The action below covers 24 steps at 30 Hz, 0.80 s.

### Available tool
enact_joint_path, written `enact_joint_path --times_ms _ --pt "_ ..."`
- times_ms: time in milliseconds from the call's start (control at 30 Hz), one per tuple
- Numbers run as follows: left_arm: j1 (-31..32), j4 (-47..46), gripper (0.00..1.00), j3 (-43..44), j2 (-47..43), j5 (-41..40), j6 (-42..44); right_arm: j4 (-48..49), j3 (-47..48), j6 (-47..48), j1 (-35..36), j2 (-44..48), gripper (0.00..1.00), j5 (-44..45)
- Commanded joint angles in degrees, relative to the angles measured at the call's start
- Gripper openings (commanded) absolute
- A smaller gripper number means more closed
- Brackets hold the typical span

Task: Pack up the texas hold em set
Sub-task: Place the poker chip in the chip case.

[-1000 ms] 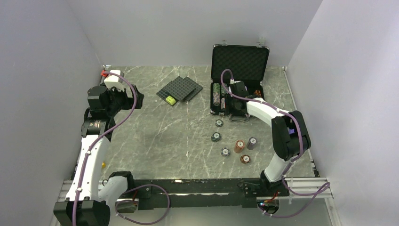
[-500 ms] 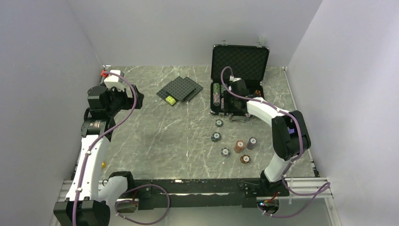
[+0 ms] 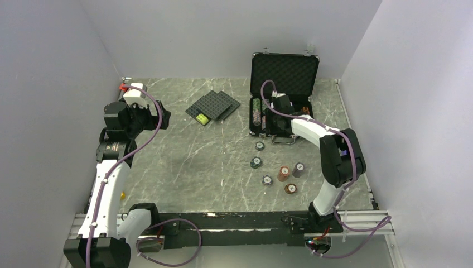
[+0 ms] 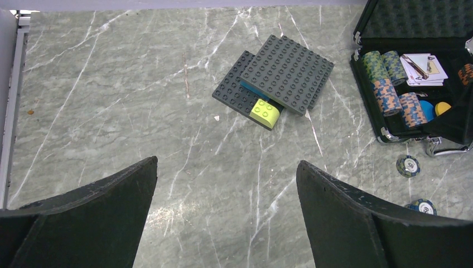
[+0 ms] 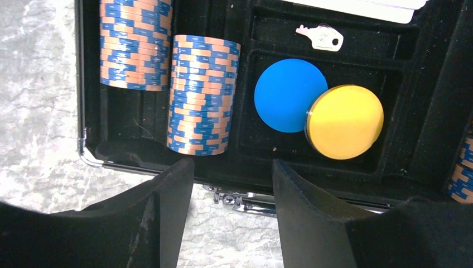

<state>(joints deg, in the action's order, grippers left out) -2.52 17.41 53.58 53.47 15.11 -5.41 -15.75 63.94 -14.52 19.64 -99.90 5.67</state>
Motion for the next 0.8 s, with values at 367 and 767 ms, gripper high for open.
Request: enact_joint_path --times_ms 367,767 --pt "0.22 -1.68 0.98 -0.30 0.13 0.18 -0.48 5.62 4.04 -0.59 -1.08 -4.82 0.53 3.54" --pt "0.19 -1.57 0.98 -0.23 0.24 -0.19 -0.30 6.29 12.71 -0.44 -3.70 -12.15 0.53 0.05"
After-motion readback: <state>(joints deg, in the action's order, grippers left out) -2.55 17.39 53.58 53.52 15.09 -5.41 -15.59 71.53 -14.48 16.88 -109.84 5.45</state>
